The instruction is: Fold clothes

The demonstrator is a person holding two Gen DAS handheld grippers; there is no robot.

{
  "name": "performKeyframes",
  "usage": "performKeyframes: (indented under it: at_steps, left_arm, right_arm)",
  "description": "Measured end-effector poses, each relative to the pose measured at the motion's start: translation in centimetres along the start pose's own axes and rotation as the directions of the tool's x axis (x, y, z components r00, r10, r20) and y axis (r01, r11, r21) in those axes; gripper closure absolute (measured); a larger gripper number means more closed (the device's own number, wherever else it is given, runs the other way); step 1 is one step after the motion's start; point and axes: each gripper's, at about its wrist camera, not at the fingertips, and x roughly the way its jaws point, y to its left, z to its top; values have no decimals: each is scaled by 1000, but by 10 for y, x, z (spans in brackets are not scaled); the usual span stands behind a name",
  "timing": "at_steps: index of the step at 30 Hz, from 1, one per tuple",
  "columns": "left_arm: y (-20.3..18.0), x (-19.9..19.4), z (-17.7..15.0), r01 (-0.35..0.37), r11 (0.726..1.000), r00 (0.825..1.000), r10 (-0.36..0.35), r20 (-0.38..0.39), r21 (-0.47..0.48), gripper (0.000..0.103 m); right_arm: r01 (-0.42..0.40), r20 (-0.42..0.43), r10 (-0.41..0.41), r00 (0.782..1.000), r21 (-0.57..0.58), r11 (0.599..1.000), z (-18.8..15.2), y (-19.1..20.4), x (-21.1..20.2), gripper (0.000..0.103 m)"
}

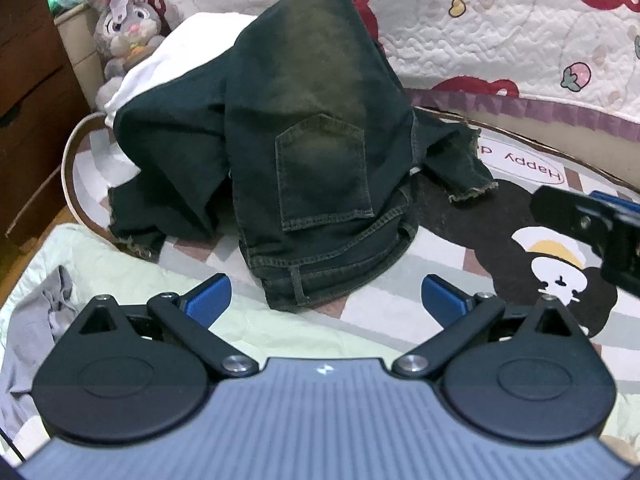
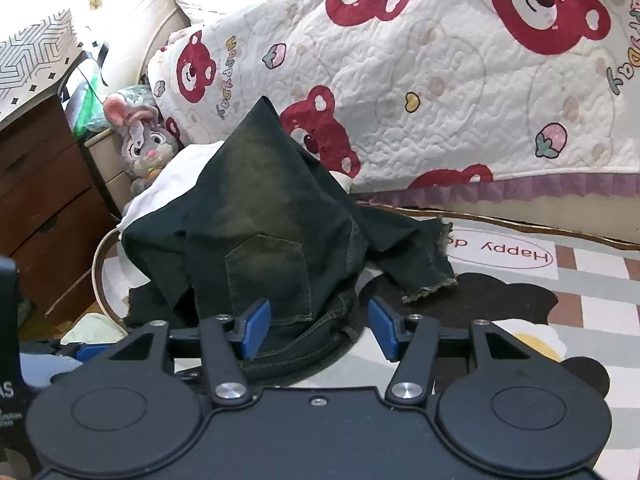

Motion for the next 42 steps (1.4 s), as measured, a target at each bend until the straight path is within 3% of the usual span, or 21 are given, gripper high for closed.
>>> performKeyframes:
  at_steps: [7,24,34,42]
  left_arm:
    - [3,10,-1,10,999,998,-12,-68,-33,1]
    - [13,11,-4,-6,998,999,4,-33,-67,1]
    - [18,8,-3,21,995,999,-24,-26,-100,1]
    - [19,10,-5,23,994,999,-27,-40,-103,1]
  right_arm:
    - [34,34,-32,999,-59,998,3,4,-3,43]
    - [56,16,-55,998,-82,995,-5,16,1,40]
    - [59,-10,-60,998,-69,996,-6,17,7,39]
    - [37,4,-37,999,-67,997,-6,17,4,33]
